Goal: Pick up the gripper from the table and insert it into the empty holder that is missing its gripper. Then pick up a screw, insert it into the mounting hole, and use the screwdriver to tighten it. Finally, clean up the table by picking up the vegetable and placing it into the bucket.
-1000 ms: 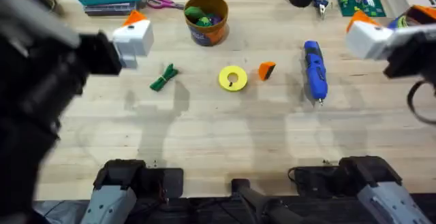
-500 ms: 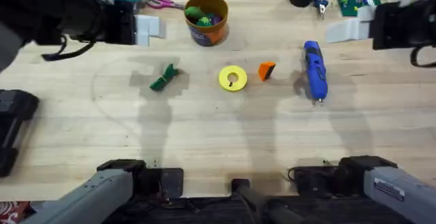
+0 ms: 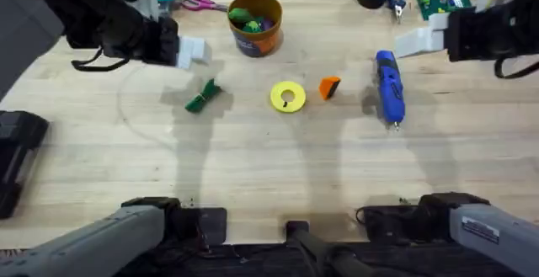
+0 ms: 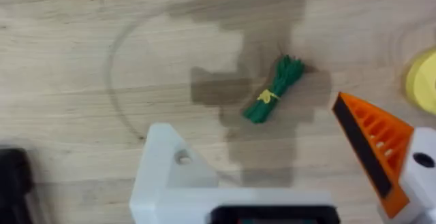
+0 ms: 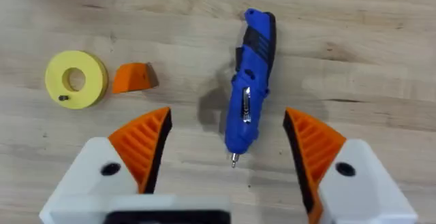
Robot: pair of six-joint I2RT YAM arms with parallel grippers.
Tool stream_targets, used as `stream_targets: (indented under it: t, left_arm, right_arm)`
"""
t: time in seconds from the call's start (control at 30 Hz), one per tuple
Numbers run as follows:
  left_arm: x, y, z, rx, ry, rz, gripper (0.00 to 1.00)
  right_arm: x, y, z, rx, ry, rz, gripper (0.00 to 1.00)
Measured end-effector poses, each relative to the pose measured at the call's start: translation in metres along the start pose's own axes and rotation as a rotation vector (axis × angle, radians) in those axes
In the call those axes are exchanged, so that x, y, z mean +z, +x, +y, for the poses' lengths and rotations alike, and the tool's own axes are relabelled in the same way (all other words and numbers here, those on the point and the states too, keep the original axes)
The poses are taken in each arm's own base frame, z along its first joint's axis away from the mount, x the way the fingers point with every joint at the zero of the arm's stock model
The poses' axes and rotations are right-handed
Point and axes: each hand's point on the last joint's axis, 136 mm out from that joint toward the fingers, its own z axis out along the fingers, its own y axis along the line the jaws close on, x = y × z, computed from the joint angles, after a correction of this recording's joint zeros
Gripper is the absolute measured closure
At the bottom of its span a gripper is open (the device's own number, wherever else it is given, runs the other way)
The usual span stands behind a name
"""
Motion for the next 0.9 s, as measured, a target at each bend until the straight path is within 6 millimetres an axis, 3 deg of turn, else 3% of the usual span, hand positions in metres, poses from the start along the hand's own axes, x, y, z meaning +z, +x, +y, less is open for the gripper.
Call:
stream_targets:
  t: [0.1, 0.3, 0.47, 0.73, 0.9]
  left_arm:
    - [-0.001, 0.017, -0.007, 0.152, 0.049, 0.066, 0.016]
    - [0.008, 0.025, -0.016, 0.422, 0.124, 0.102, 0.016]
    - [0.042, 0.034, -0.010, 0.521, 0.172, 0.201, 0.014]
    - [0.104, 0.048, 0.002, 0.503, 0.235, 0.319, 0.009]
    - [0.124, 0.055, -0.001, 0.501, 0.267, 0.355, 0.006]
  right_arm:
    - [0.000, 0.000, 0.000, 0.000, 0.000, -0.001, 0.006]
    - [0.000, 0.000, 0.000, 0.000, 0.000, -0.001, 0.006]
    - [0.000, 0.000, 0.000, 0.000, 0.000, -0.001, 0.006]
    - [0.000, 0.000, 0.000, 0.000, 0.000, -0.001, 0.006]
    - [0.000, 0.000, 0.000, 0.000, 0.000, -0.001, 0.007]
